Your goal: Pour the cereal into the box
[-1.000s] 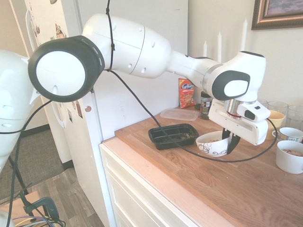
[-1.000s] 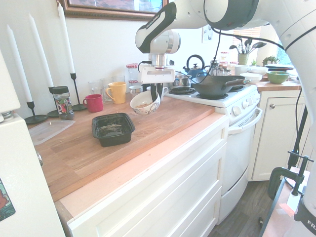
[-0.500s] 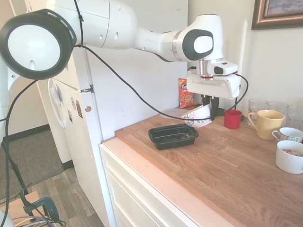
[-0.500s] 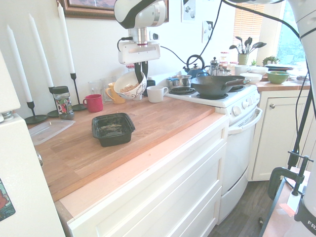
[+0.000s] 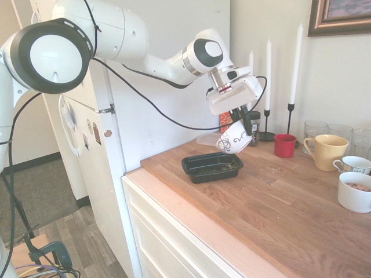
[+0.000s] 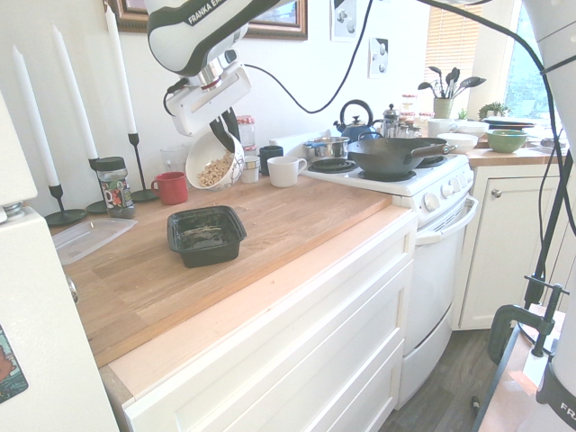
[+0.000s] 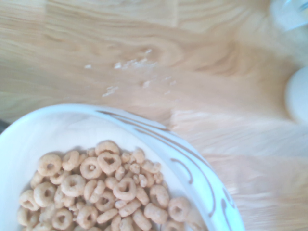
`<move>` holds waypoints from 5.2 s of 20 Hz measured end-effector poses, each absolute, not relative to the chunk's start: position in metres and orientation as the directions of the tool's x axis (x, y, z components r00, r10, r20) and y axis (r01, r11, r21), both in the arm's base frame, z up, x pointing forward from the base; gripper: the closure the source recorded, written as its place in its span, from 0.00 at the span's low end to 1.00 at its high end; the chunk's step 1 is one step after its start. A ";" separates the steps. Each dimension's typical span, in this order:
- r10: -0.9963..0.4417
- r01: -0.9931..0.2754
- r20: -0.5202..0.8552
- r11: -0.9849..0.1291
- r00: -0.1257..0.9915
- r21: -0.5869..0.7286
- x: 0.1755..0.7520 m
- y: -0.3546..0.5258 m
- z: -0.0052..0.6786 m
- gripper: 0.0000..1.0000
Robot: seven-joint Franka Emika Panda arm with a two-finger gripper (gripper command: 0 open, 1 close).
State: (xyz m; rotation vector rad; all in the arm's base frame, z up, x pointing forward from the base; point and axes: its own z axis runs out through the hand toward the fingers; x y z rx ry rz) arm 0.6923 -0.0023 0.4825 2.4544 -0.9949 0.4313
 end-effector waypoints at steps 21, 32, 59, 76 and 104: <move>-0.084 -0.591 0.649 -0.514 0.756 0.622 0.702 0.095 0.409 1.00; 0.089 -0.579 0.680 -0.450 0.728 0.679 0.690 0.130 0.394 1.00; -0.042 -0.725 0.789 -0.426 0.613 0.541 0.673 0.123 0.466 1.00; -0.818 -0.835 0.246 -0.547 0.521 -0.050 0.644 -0.222 0.479 1.00; -0.778 -0.813 -0.302 -0.418 0.551 -0.406 0.641 -0.326 0.321 1.00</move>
